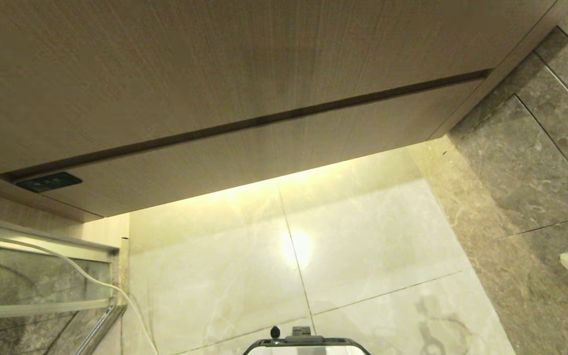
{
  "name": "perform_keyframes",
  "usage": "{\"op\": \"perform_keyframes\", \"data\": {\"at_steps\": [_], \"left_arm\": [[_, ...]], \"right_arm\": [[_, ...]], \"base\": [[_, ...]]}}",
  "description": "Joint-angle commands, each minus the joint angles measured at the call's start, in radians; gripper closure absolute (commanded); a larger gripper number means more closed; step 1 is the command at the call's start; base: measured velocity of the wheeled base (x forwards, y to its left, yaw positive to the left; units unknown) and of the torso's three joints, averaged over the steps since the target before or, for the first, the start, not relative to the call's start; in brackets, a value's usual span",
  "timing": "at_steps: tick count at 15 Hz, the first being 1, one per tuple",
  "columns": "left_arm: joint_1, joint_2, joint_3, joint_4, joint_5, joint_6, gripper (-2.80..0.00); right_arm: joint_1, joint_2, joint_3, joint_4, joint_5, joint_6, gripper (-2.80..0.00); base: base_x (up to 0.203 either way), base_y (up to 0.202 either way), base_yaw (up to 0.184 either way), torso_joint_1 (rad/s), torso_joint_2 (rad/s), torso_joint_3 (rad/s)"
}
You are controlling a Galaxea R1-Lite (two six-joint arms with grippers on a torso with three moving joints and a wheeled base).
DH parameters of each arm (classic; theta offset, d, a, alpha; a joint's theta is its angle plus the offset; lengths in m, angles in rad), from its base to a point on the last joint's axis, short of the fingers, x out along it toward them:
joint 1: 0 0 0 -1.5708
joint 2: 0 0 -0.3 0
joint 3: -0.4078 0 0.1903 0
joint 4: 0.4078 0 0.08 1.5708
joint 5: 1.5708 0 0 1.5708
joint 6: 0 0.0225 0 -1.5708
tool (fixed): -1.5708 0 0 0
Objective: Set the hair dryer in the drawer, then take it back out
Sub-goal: Pull open the drawer
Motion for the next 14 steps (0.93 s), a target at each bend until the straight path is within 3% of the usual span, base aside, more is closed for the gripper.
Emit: {"op": "perform_keyframes", "data": {"at_steps": [1, 8, 14], "left_arm": [[0.001, 0.0, 0.002, 0.0, 0.0, 0.0, 0.0], [0.001, 0.0, 0.0, 0.0, 0.0, 0.0, 0.0], [0.0, 0.0, 0.0, 0.0, 0.0, 0.0, 0.0]], "right_arm": [[0.002, -0.014, 0.003, -0.001, 0.0, -0.003, 0.0], [0.008, -0.024, 0.006, -0.011, 0.0, -0.004, 0.0], [0.008, -0.025, 0.002, 0.004, -0.003, -0.002, 0.0]], "base": [[0.0, 0.0, 0.0, 0.0, 0.0, 0.0], [0.0, -0.001, 0.01, 0.0, 0.0, 0.001], [0.002, -0.009, 0.186, 0.003, 0.0, 0.001]]}}
